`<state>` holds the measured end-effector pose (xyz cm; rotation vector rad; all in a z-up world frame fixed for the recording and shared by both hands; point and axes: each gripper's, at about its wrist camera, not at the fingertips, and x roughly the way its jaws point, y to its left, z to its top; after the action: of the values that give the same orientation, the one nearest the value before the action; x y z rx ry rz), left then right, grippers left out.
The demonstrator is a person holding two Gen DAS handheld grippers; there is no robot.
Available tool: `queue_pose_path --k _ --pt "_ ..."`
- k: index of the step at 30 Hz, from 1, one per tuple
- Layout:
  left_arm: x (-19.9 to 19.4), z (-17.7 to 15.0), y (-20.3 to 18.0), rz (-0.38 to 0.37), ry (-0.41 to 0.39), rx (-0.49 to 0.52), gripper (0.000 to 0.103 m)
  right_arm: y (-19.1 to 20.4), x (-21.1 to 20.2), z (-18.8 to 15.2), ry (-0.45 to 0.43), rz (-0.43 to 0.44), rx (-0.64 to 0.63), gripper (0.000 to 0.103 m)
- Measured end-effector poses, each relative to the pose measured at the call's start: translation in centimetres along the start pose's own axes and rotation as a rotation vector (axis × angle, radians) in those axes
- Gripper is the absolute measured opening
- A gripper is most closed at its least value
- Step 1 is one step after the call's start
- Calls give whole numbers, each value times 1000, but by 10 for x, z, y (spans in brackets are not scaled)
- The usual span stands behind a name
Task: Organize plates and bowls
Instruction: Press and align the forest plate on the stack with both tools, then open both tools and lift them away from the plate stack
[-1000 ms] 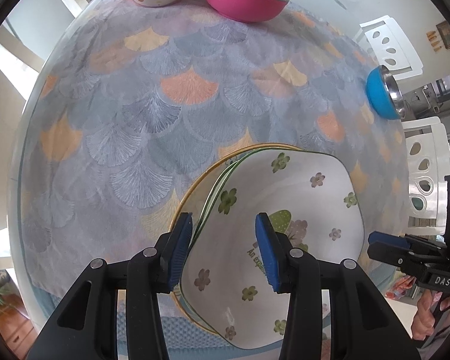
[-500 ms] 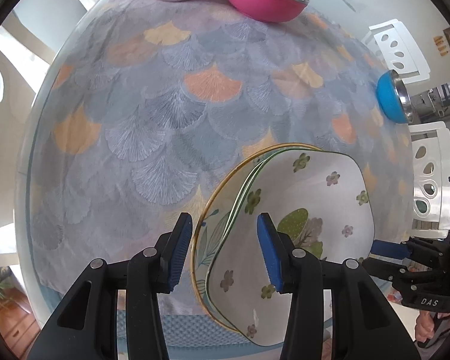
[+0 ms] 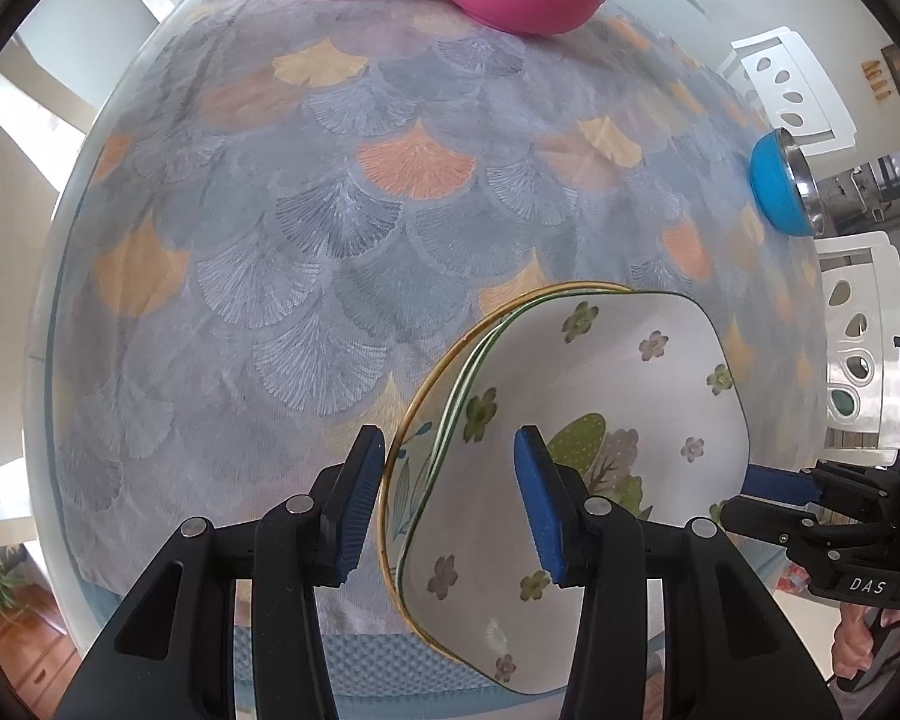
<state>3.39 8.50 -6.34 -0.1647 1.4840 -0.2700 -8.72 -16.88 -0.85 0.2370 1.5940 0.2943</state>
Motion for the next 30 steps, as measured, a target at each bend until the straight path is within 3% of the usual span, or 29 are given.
queue_pose_path --k 14,17,21,25,30 --pt "-11 8 8 -18 -13 -23 42 0 3 12 20 7 -4 42" --pt "-36 19 10 4 -16 -18 42 -4 -6 20 19 -62 -17 42" --pt "-92 52 16 33 -69 15 42 -1 -47 42 28 -120 -129 42" --pt "-136 94 13 130 -115 105 49 15 -97 75 29 -190 -262 42" --pt "-158 152 12 110 -202 113 53 30 -138 126 -30 -192 -285 42"
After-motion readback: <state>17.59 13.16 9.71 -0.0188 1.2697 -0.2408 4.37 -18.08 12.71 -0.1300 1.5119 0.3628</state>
